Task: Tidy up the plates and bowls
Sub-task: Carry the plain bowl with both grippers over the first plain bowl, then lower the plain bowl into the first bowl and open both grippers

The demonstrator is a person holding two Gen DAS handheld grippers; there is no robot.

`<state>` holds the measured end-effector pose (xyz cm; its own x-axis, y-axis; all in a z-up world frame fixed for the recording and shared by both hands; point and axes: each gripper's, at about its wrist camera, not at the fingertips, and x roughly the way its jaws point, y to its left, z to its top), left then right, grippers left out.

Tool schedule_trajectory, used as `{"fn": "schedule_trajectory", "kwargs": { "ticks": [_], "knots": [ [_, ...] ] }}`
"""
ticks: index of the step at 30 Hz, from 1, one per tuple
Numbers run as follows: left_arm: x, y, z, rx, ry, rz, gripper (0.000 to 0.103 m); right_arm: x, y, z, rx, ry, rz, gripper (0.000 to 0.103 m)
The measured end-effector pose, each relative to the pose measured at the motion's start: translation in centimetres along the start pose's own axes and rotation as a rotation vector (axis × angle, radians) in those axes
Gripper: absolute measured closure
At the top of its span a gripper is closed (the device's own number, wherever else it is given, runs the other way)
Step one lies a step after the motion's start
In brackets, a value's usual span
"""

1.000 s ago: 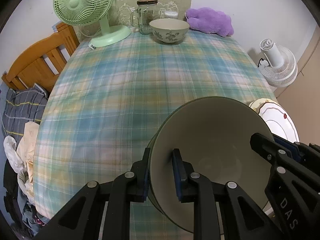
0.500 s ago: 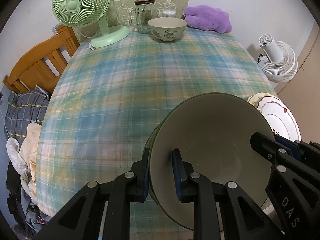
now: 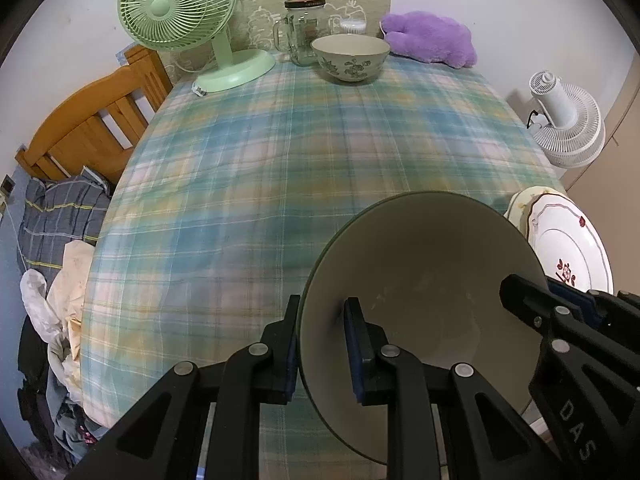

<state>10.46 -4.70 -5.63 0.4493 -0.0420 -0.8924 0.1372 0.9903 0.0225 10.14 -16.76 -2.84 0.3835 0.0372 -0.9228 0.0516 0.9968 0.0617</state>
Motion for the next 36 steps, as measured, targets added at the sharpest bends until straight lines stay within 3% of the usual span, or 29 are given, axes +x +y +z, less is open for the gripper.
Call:
{"fn": "schedule_trajectory", "kwargs": {
  "ticks": [5, 21, 23, 24, 29, 36],
  "knots": [
    [1.2, 0.8, -0.2, -0.034, 0.052, -0.021, 0.085, 0.4, 0.3, 0.0, 0.007, 0.012, 0.004, 0.087],
    [2.6, 0.8, -0.3, -0.014, 0.041, -0.038, 0.084, 1.8, 1.0, 0.5, 0.008, -0.012, -0.056, 0.088],
    [2.7, 0.7, -0.3, -0.022, 0.045, -0.041, 0.078, 2.0, 1.0, 0.5, 0.000, -0.011, -0.061, 0.087],
    [2.8, 0.8, -0.3, -0.039, 0.057, -0.055, 0.069, 2.0, 0.9, 0.5, -0.005, -0.012, -0.061, 0.087],
    [2.7, 0.7, -0.6, -0.085, 0.071, -0.044, 0.044, 2.1, 0.7, 0.5, -0.065, -0.014, -0.042, 0.087],
    [0.6, -0.1, -0.1, -0.078, 0.012, -0.025, 0.024, 1.4, 0.4, 1.1, -0.138, -0.007, 0.030, 0.086]
  ]
}}
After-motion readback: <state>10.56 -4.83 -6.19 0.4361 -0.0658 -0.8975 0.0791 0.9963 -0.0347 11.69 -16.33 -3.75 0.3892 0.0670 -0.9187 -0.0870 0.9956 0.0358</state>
